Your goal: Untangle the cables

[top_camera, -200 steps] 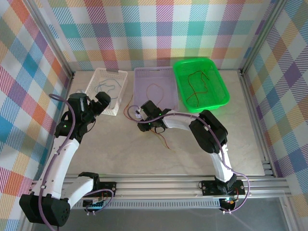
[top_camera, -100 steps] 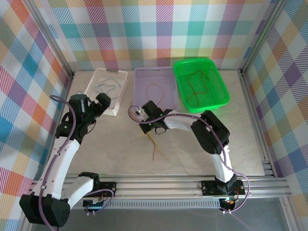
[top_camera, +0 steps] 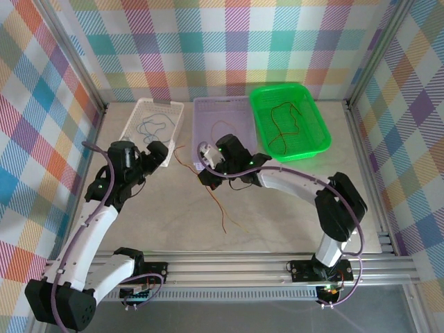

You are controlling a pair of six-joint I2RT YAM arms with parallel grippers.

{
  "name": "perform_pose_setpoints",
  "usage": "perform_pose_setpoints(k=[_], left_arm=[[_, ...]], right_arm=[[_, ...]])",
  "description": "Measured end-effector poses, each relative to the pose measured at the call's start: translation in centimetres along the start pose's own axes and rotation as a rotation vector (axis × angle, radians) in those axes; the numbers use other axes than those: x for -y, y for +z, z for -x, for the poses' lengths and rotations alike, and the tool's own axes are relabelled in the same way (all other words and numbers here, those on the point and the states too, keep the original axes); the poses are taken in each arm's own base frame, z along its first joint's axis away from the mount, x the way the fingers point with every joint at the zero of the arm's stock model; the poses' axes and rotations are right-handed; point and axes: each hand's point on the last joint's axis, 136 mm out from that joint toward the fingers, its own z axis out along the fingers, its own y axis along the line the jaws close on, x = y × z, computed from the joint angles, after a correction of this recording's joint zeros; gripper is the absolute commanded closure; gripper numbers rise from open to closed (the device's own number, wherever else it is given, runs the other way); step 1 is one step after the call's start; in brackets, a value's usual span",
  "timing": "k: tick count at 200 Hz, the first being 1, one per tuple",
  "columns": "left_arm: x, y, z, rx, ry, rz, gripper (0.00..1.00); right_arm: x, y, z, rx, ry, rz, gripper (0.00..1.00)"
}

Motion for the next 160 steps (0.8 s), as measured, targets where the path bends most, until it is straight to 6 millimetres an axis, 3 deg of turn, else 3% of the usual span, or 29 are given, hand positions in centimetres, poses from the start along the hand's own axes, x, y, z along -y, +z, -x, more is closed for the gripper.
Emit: perform_pose_setpoints(k=[55, 110, 141, 160], left_arm=[[0.9, -0.1, -2.8, -0.064, 0.016, -0.036, 0.34], [1.2, -0.1, -4.1, -0.072, -0.010, -0.071, 0.66], [1.4, -0.3, -4.1, -0.062, -0.022, -0.080, 0.78], [1.4, -0.2, -4.1, -0.059, -0.022, -0.079, 0.80]], right_arm=[[-3.2, -2.8, 1.3, 0.050, -0.024, 0.110, 1.00], [-4.7, -2.9, 0.7, 0.037, 0.021, 0.205, 1.00], [-5.2, -2.9, 0.4, 0.030, 0.041, 0.237, 1.00], [-5.4, -2.9, 0.5, 0.036, 0.041, 0.251, 1.00]])
